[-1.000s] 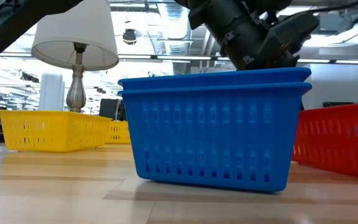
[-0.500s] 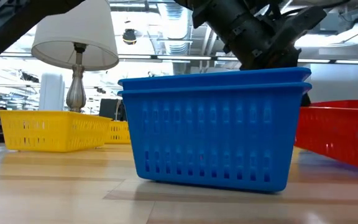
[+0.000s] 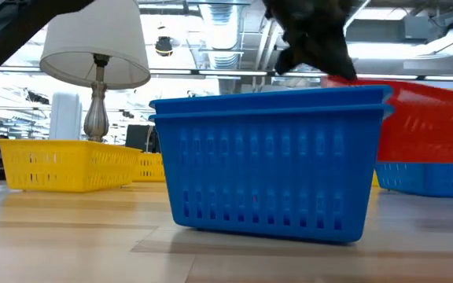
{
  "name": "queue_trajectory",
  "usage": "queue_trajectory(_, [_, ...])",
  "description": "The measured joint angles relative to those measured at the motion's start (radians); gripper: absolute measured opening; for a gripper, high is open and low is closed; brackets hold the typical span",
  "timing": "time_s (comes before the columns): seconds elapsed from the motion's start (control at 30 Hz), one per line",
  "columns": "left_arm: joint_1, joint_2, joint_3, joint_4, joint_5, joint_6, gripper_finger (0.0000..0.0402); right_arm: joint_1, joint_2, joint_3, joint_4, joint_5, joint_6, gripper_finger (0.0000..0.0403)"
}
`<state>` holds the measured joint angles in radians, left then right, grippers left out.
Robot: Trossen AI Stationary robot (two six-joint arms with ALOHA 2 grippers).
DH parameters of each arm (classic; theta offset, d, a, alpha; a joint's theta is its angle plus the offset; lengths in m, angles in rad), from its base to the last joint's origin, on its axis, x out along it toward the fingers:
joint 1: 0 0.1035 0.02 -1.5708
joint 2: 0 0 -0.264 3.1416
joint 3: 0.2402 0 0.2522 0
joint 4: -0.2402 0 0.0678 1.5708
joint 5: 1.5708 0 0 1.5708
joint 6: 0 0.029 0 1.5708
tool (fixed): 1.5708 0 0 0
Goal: Stack baskets by color
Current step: Stack the bottom red basket on top of the top red baskets
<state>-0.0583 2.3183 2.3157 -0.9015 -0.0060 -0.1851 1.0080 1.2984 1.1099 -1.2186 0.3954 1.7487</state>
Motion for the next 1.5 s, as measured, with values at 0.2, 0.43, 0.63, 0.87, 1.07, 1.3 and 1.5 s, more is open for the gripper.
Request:
queue_trajectory(0.2, [0.062, -0.102, 0.001, -0.049, -0.007, 0.067, 0.0, 0.0, 0.0, -0.003, -0.006, 0.0, -0.003, 0.0175])
queue_trajectory(0.43, [0.163, -0.172, 0.001, -0.043, 0.016, 0.135, 0.0, -0.001, 0.0, -0.003, -0.008, 0.0, -0.003, 0.0175])
queue_trajectory(0.63, [0.245, -0.185, 0.001, -0.069, 0.19, 0.256, 0.0, -0.001, 0.0, -0.004, -0.008, 0.0, -0.003, 0.0175])
queue_trajectory(0.87, [0.33, -0.185, 0.001, -0.158, 0.301, 0.331, 0.0, -0.001, 0.0, -0.004, -0.004, 0.001, -0.002, 0.0175])
queue_trajectory(1.07, [0.347, -0.18, -0.01, -0.229, 0.345, 0.419, 0.0, -0.001, 0.0, -0.004, -0.004, 0.004, -0.002, 0.0175])
queue_trajectory(1.3, [0.339, -0.171, -0.097, -0.157, 0.493, 0.418, 0.0, -0.001, 0.0, -0.004, -0.004, 0.004, -0.002, 0.0175])
queue_trajectory(1.5, [0.322, -0.173, -0.096, -0.134, 0.588, 0.408, 0.0, -0.001, 0.0, -0.004, -0.005, 0.004, -0.003, 0.0175])
